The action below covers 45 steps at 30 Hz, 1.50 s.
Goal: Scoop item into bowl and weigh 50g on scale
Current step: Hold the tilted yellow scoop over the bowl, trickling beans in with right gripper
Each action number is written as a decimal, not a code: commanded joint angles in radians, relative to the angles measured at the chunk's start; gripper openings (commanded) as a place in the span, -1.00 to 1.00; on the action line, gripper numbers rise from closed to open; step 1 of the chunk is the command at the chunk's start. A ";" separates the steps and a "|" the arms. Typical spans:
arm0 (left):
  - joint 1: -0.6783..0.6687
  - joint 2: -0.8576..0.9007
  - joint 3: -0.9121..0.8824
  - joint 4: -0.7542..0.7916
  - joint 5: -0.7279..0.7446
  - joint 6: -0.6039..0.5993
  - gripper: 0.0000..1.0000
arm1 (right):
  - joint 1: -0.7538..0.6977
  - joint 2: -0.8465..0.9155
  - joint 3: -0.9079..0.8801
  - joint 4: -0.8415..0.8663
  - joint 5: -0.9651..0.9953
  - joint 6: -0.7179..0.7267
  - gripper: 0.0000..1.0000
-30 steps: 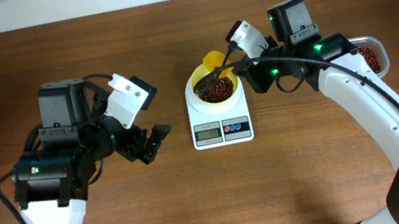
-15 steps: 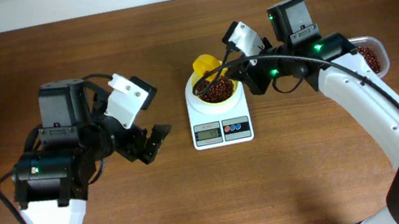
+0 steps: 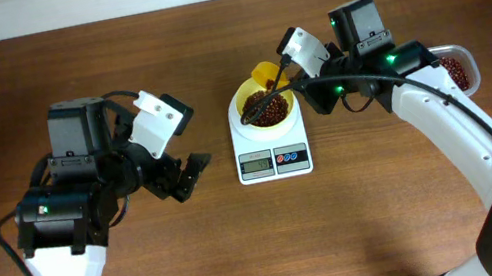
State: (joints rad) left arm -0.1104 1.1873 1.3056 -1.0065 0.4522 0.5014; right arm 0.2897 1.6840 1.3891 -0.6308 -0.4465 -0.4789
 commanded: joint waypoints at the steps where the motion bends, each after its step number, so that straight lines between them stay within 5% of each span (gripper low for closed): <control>1: 0.004 -0.004 0.018 0.001 -0.004 0.013 0.97 | 0.011 0.006 0.002 0.000 -0.020 -0.011 -0.92; 26: 0.004 -0.004 0.018 0.001 -0.004 0.013 0.97 | -0.024 0.006 0.002 0.020 -0.148 0.076 -0.92; 45: 0.004 -0.004 0.018 0.001 -0.004 0.013 0.97 | 0.013 0.008 0.002 0.006 -0.010 -0.015 -0.92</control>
State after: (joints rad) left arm -0.1104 1.1873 1.3056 -1.0065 0.4522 0.5014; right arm 0.2928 1.6848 1.3891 -0.6155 -0.4770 -0.4801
